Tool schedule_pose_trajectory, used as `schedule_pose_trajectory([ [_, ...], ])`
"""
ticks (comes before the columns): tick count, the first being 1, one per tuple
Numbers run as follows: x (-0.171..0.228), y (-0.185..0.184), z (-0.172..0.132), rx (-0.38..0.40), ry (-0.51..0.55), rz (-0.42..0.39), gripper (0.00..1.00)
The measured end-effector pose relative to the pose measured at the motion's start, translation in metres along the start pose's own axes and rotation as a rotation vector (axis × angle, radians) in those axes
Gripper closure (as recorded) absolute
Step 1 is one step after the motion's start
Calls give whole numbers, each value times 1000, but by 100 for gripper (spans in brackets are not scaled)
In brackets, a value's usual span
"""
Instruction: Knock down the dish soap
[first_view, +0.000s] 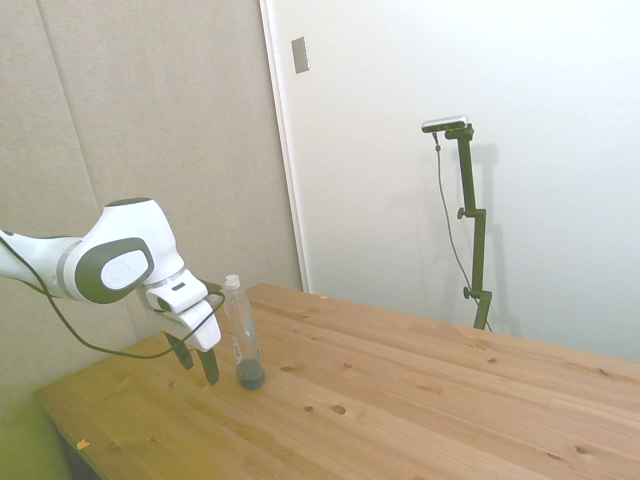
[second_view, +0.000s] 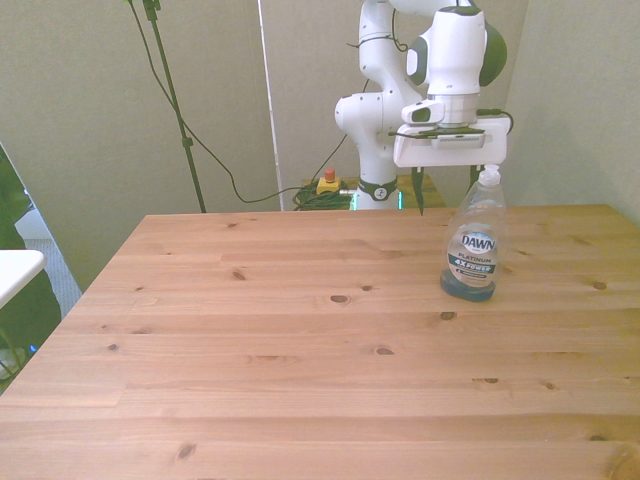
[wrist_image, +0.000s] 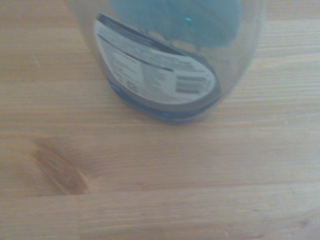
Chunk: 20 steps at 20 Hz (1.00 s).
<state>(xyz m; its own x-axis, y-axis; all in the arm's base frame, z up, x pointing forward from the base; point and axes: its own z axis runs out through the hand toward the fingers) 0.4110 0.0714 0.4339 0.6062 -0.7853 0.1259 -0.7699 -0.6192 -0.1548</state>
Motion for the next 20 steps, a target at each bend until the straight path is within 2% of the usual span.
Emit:
schedule_pose_trajectory([
  [8, -22, -29, 6, 55, 60, 121, 100],
  [20, -8, -71, -4, 37, 113, 157, 100],
])
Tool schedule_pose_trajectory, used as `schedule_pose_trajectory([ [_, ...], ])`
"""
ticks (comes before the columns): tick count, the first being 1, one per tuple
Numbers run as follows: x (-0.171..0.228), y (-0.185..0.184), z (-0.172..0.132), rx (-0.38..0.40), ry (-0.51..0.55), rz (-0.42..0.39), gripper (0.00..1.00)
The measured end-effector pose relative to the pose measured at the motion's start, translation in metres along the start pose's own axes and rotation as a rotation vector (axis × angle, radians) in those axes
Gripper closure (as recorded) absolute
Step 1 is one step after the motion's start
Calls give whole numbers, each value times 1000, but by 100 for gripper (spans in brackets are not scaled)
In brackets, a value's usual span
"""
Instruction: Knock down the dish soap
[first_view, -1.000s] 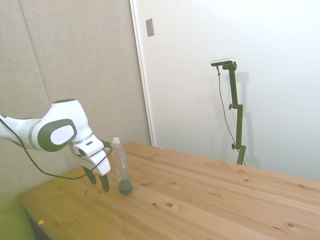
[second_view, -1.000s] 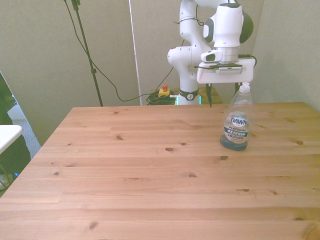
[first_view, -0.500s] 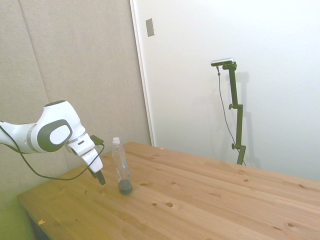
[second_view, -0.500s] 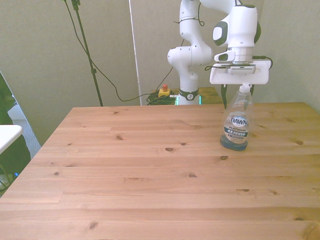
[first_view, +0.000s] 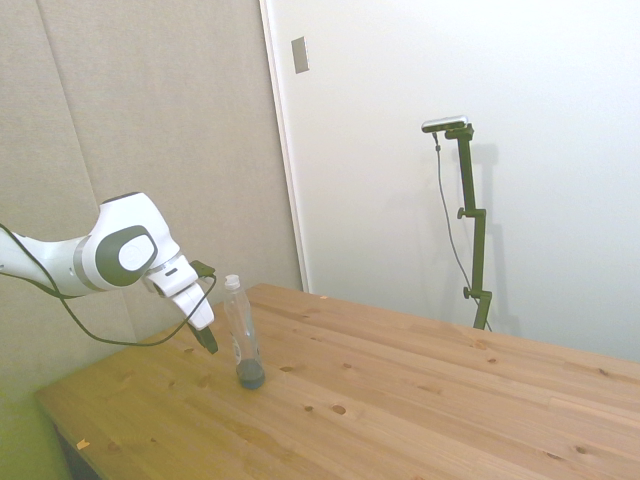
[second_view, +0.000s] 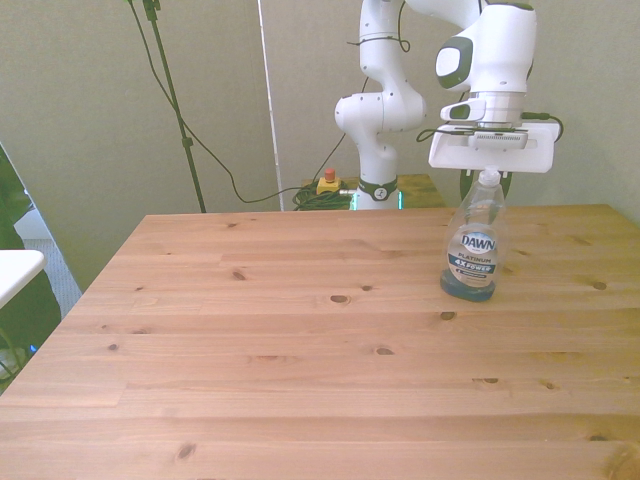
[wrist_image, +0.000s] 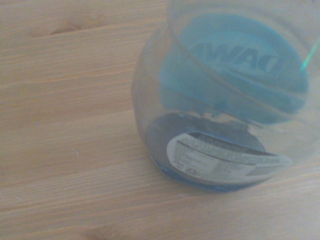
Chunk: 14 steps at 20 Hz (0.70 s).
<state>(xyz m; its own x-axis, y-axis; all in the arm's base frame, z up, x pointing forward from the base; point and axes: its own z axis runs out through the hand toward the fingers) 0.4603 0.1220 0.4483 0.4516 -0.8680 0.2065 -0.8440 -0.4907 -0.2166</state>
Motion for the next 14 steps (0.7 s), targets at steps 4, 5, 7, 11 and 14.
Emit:
schedule_pose_trajectory([
  [4, 4, -8, -6, 4, 16, 26, 100],
  [5, 5, -10, -6, 3, 19, 33, 100],
  [7, 9, -12, -5, 2, 24, 44, 100],
  [11, 22, -21, -3, 2, 44, 55, 100],
  [14, 43, -34, -2, 10, 69, 73, 100],
])
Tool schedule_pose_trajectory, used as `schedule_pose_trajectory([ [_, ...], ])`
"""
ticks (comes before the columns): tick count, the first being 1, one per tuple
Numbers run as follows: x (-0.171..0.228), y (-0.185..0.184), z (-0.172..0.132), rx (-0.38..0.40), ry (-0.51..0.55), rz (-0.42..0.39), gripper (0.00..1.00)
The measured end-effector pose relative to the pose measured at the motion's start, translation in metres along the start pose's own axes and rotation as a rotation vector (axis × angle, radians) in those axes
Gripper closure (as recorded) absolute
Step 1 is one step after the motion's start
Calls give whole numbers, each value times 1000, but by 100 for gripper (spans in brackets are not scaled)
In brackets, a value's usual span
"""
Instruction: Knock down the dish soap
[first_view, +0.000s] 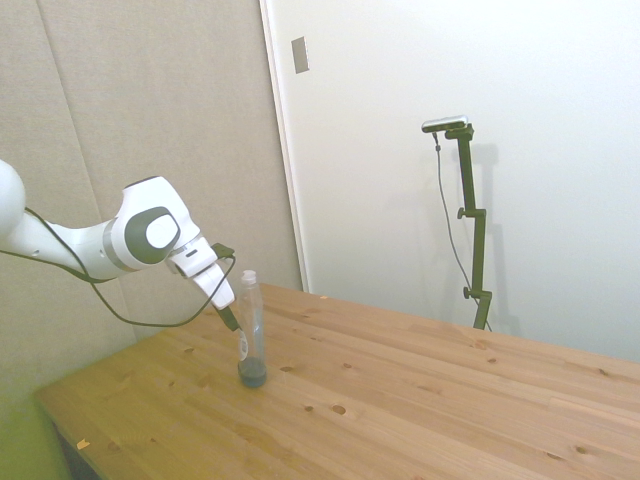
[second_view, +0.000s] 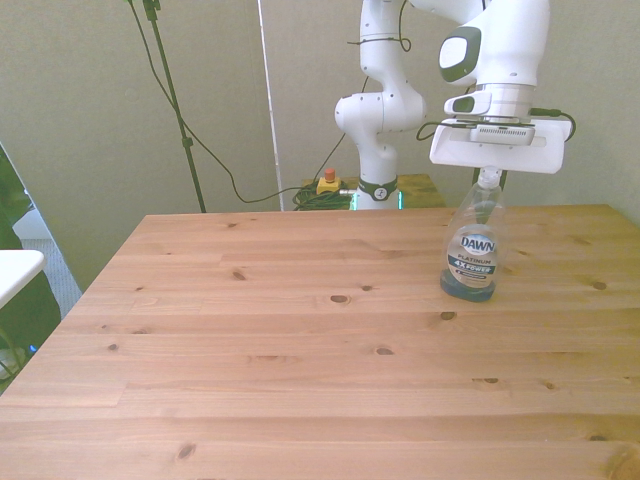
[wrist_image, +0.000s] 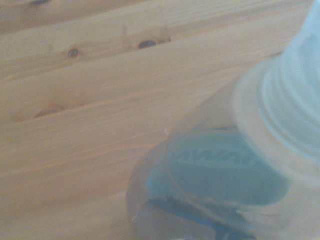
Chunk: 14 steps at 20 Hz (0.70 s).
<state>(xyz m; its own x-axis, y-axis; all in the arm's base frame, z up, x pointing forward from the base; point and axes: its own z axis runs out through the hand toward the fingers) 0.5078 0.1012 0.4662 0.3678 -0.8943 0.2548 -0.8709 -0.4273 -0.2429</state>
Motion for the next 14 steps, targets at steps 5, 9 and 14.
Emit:
schedule_pose_trajectory([
  [5, 59, -33, 22, 38, 51, 40, 100],
  [9, 92, -57, 45, 72, 68, 73, 100],
  [14, 128, -81, 67, 94, 101, 105, 100],
])
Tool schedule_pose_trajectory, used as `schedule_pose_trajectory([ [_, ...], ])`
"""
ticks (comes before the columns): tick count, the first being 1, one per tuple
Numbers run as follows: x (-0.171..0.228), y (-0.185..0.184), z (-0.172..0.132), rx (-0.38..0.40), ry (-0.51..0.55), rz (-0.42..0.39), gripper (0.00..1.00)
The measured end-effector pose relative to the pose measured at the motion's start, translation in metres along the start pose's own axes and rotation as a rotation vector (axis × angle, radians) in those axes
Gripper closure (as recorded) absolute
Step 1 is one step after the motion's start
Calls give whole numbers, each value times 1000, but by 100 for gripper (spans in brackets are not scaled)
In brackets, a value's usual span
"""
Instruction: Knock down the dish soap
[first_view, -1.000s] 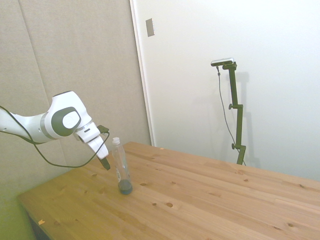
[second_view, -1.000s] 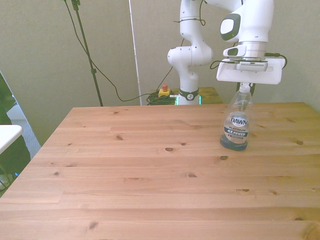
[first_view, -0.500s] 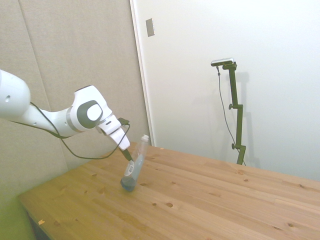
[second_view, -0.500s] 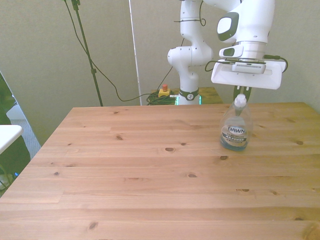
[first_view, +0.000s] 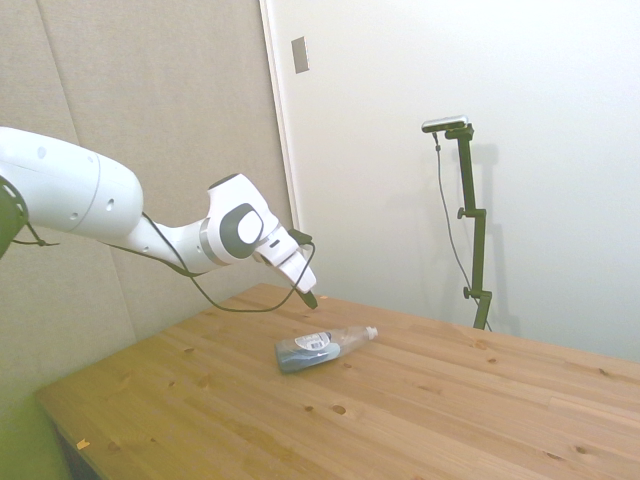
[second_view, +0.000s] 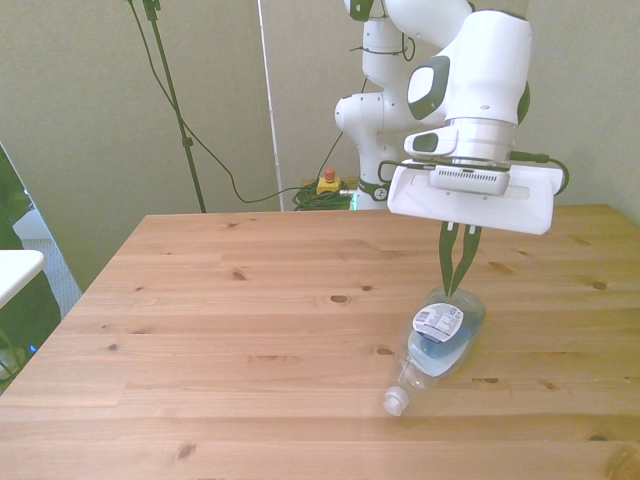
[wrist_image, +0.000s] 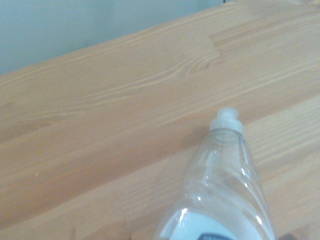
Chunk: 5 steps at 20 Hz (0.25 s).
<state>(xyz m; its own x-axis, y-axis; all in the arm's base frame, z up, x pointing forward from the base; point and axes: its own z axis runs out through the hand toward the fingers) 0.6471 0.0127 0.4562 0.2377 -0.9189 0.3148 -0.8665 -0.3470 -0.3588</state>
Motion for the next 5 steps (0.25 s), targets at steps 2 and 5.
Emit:
schedule_pose_trajectory([
  [2, 13, -6, 13, -3, 16, 15, 100],
  [5, 34, -12, 27, -5, 43, 38, 100],
])
